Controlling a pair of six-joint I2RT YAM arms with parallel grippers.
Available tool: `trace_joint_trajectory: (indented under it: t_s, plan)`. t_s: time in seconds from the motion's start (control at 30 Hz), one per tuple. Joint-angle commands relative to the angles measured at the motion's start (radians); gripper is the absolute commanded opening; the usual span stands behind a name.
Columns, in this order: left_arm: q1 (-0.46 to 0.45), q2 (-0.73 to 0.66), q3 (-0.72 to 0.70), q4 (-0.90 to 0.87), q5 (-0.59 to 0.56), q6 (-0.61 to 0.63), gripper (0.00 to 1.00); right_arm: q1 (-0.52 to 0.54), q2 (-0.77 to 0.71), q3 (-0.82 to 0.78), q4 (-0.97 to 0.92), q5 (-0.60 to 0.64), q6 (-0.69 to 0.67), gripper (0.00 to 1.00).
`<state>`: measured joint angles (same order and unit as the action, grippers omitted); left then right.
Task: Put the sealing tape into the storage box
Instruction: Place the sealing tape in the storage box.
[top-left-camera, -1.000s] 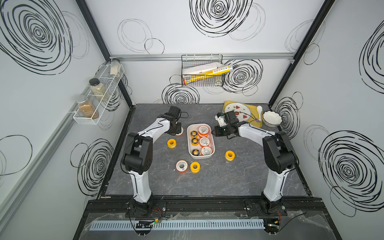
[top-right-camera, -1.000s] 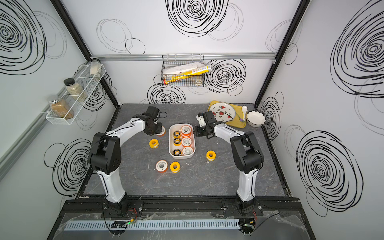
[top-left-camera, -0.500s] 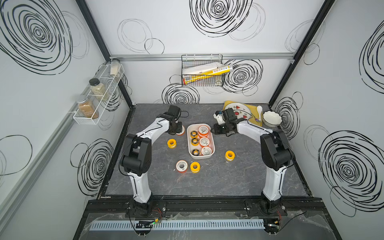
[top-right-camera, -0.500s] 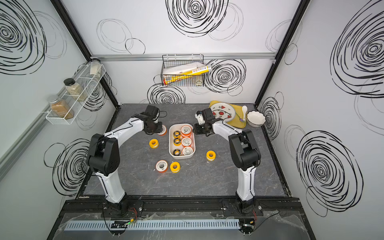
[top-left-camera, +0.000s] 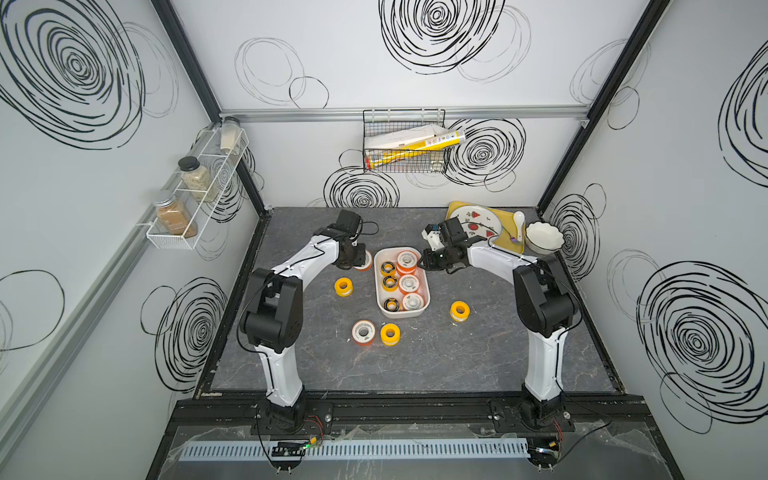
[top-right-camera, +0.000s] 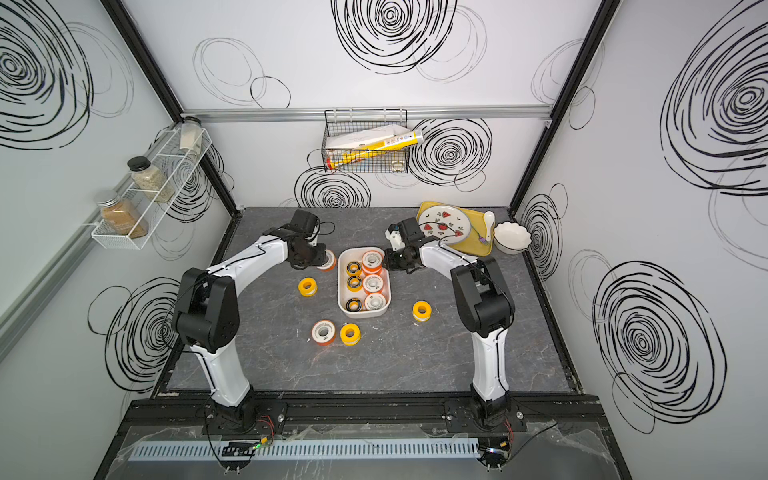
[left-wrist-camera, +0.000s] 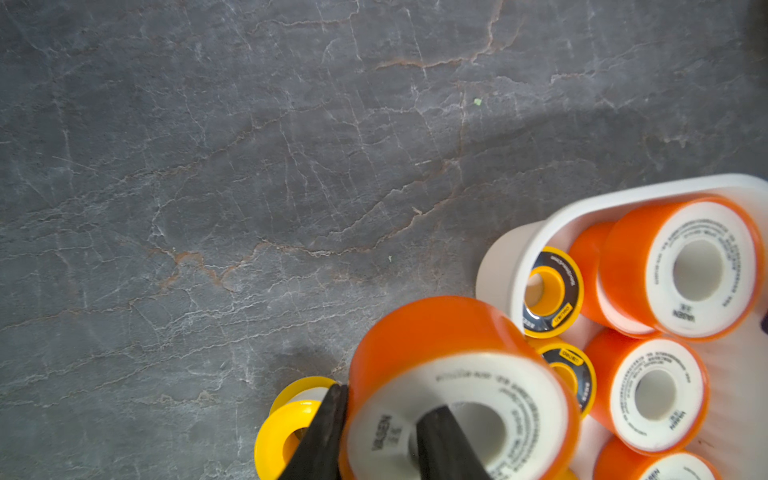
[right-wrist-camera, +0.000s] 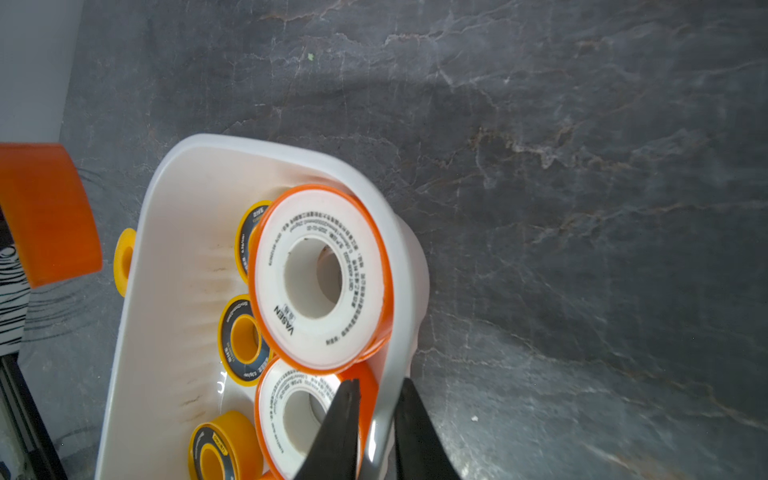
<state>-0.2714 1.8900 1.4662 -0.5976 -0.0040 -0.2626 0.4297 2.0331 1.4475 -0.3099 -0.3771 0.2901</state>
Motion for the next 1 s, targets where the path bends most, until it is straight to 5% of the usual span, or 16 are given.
trace_joint_trajectory:
  t_s: [0.0,0.57,0.97]
  plan:
    - [-0.009,-0.050,-0.004,0.015,0.013,0.014,0.32,0.003,0.004,0.012,-0.013,0.013,0.039,0.18]
    - [-0.066,-0.084,-0.009,0.033,0.077,0.045,0.32,0.003,-0.142,-0.129,0.081,0.193,0.211,0.16]
    - [-0.221,-0.062,0.028,0.011,0.151,0.099,0.33,0.002,-0.217,-0.211,0.111,0.214,0.280,0.18]
